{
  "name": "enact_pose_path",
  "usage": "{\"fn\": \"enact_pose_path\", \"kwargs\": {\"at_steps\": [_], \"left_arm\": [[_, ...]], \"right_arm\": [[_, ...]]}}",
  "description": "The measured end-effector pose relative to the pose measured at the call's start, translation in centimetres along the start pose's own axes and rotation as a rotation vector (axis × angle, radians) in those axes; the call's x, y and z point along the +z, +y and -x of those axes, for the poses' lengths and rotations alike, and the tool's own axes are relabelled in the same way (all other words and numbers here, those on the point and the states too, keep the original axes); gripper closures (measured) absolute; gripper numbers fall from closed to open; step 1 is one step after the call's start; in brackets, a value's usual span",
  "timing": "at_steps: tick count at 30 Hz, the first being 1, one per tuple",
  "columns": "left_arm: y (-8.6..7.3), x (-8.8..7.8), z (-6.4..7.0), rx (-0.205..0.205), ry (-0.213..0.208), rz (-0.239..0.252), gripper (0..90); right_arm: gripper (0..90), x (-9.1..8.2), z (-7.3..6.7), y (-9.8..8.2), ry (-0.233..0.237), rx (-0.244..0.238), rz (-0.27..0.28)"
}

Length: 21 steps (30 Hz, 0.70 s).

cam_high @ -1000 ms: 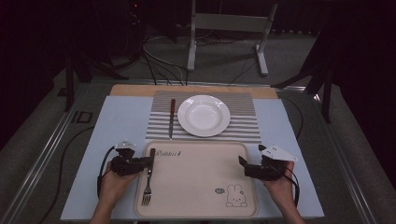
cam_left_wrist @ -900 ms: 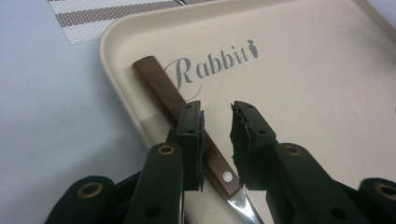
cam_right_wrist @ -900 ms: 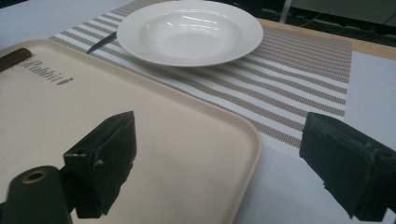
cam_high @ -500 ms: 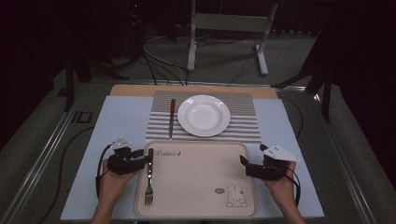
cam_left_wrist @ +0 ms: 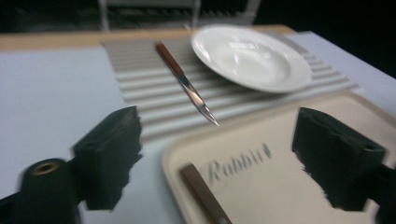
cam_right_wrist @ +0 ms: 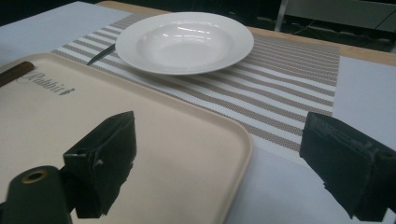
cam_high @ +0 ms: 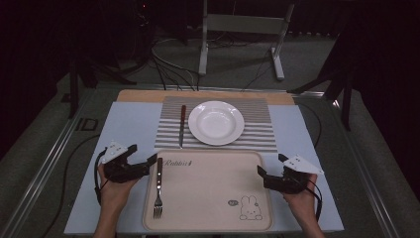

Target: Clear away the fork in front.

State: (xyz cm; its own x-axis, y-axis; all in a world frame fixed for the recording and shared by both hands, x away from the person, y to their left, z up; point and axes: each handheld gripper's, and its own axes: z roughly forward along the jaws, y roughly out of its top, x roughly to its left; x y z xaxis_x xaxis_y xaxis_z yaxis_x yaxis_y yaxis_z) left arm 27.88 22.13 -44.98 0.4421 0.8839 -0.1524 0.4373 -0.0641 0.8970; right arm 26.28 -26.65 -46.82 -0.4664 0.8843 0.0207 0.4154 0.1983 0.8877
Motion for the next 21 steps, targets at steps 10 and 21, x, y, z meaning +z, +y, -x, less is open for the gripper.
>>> {"fn": "enact_pose_path", "kwargs": {"at_steps": [10,21], "left_arm": [[0.5,-1.9,-1.3,0.011,0.05,0.094,0.2],[0.4,-2.0,-1.4,0.029,0.067,0.095,0.1]], "right_arm": [[11.3,-1.2,0.5,-0.7,-0.017,0.019,0.03],[11.3,-2.2,1.0,-1.4,-0.038,0.031,0.049]]}}
